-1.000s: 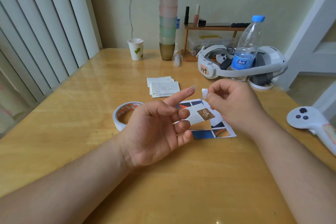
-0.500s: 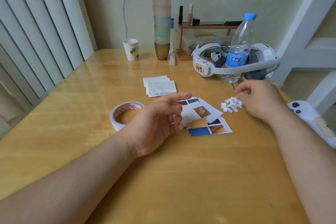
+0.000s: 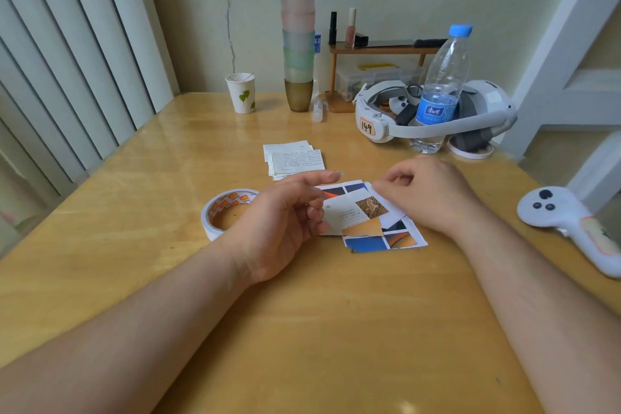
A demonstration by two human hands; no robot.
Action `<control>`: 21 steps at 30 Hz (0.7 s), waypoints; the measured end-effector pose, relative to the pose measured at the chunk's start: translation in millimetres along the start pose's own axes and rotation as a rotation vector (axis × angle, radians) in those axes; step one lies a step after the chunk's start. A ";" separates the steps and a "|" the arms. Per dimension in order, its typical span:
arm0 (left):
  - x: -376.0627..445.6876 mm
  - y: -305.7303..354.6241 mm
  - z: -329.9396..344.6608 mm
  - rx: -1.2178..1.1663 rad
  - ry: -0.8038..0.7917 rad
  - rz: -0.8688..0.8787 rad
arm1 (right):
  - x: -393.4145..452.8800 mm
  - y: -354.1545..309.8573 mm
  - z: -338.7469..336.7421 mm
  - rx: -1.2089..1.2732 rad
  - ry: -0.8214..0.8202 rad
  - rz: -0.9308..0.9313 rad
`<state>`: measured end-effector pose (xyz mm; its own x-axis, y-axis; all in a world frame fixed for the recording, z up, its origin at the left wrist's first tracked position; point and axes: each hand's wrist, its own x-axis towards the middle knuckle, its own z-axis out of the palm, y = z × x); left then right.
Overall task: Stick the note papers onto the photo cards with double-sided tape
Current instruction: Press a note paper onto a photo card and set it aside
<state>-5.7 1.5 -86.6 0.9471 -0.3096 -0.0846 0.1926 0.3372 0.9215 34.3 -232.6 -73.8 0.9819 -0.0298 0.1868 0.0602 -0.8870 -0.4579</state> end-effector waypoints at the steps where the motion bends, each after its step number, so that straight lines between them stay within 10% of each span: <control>1: 0.5 0.5 -1.1 0.002 0.009 0.006 | -2.2 -5.7 3.6 -0.042 -0.039 0.009; 9: 2.6 2.5 -6.5 0.015 0.026 0.024 | -7.2 -27.1 14.9 -0.140 -0.162 0.103; 21: 3.1 6.1 -10.7 -0.009 0.106 0.071 | -11.1 -26.5 12.2 0.560 -0.090 0.078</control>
<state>1.1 12.2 -85.4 0.9801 -0.1893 -0.0596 0.1263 0.3633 0.9231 24.1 -203.2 -74.4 0.9972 -0.0245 0.0703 0.0484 -0.5037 -0.8625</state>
